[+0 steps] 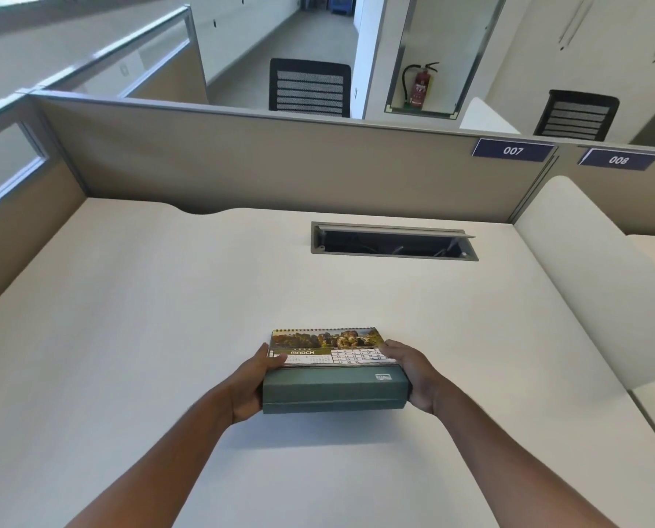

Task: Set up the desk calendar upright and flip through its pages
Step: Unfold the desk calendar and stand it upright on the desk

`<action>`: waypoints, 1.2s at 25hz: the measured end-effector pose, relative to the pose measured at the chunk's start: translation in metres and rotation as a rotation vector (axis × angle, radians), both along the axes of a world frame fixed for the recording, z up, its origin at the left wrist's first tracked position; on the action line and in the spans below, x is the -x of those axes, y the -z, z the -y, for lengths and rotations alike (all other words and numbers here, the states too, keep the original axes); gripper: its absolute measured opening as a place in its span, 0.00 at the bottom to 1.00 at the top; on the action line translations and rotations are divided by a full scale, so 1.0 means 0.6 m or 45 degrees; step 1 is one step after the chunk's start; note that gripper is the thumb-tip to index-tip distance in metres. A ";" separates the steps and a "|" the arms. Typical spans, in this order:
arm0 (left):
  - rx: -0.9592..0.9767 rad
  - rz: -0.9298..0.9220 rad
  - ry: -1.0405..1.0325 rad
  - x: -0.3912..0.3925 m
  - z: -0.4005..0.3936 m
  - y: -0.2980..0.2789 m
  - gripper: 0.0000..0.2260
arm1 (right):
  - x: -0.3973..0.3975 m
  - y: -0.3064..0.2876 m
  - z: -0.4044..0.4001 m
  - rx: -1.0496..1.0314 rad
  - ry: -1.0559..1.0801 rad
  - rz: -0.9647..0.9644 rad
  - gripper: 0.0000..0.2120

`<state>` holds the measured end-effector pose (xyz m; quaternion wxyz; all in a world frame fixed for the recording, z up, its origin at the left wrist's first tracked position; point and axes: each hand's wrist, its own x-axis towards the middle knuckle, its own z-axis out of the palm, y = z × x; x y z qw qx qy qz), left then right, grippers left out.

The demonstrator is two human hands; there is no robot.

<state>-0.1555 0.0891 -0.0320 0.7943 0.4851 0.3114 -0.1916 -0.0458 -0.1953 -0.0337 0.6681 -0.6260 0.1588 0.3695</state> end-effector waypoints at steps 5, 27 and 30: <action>-0.171 -0.046 -0.045 -0.014 0.005 -0.001 0.12 | -0.007 0.001 -0.012 0.152 -0.093 0.104 0.10; -1.150 0.384 0.219 -0.017 -0.002 0.016 0.13 | 0.017 0.030 -0.024 0.355 -0.265 0.685 0.25; -1.195 0.453 0.288 0.005 -0.001 0.044 0.13 | 0.033 0.053 -0.018 0.445 -0.279 0.742 0.21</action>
